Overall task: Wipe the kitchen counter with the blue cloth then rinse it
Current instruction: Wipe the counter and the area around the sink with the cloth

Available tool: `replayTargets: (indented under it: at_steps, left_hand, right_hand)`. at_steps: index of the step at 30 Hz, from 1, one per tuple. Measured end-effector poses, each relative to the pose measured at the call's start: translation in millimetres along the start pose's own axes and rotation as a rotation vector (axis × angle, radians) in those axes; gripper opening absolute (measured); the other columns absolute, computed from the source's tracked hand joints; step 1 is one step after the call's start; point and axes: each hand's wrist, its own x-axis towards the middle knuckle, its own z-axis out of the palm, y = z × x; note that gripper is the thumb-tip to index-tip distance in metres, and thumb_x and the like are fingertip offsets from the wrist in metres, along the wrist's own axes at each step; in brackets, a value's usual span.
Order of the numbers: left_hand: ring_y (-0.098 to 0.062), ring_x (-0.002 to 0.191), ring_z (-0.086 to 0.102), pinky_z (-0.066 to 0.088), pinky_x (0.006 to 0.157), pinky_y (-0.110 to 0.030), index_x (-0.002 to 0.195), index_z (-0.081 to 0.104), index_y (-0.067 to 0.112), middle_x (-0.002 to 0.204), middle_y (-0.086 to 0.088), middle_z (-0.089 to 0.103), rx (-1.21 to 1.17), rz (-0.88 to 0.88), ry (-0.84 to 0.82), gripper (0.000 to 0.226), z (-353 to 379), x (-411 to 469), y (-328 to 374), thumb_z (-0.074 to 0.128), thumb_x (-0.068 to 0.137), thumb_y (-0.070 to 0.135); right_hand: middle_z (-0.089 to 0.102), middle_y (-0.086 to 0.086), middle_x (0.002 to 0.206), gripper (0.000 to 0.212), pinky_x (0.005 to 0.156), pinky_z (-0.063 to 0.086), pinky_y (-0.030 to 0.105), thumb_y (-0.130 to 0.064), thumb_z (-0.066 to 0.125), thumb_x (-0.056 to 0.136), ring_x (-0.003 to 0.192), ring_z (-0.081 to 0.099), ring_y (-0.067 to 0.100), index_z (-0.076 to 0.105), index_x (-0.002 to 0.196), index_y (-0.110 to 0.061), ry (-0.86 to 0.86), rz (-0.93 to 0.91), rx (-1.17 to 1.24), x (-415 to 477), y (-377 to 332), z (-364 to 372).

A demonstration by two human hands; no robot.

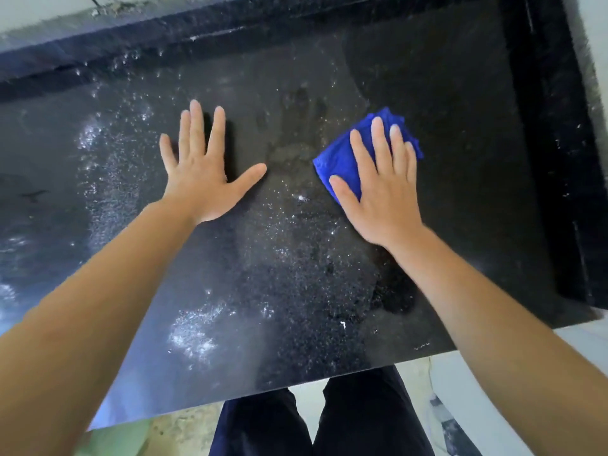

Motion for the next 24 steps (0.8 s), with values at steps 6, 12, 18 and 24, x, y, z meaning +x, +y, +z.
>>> replayTargets:
  at_steps: [6,12,18,24]
  left_hand:
    - [-0.022,0.151,-0.025,-0.012,0.120,-0.055,0.157,-0.017,0.028,0.164,-0.004,-0.027,0.022,0.018,-0.051,0.106,16,-4,-15,0.023,0.080,0.089]
    - [-0.023,0.150,-0.026,-0.012,0.120,-0.056,0.157,-0.017,0.028,0.164,-0.005,-0.027,0.035,0.012,-0.034,0.104,19,-4,-18,0.021,0.082,0.088]
    - [-0.024,0.151,-0.025,-0.011,0.120,-0.058,0.157,-0.018,0.026,0.164,-0.007,-0.027,0.045,0.022,-0.029,0.103,21,-4,-18,0.018,0.083,0.088]
    - [-0.026,0.150,-0.025,-0.011,0.120,-0.059,0.156,-0.021,0.025,0.163,-0.008,-0.028,0.065,0.028,-0.024,0.101,20,-3,-17,0.014,0.084,0.087]
  right_hand:
    - [0.002,0.013,0.169,0.076,0.125,0.002,0.052,-0.063,0.023,0.099,0.155,0.001,0.037,0.014,0.161,-0.020,-0.017,0.109,0.027,134,-25,-18]
    - [0.001,0.014,0.169,0.075,0.125,0.000,0.052,-0.060,0.021,0.100,0.154,-0.002,0.038,0.011,0.162,-0.018,-0.035,0.120,0.032,159,-73,-14]
    - [0.006,0.011,0.169,0.072,0.125,0.007,0.049,-0.060,0.025,0.103,0.155,0.005,0.035,0.018,0.161,-0.018,-0.122,-0.257,-0.043,62,-21,-15]
    - [-0.002,0.015,0.168,0.074,0.125,0.002,0.052,-0.060,0.018,0.102,0.155,-0.003,0.036,0.007,0.162,-0.017,-0.025,0.360,0.001,139,-2,-35]
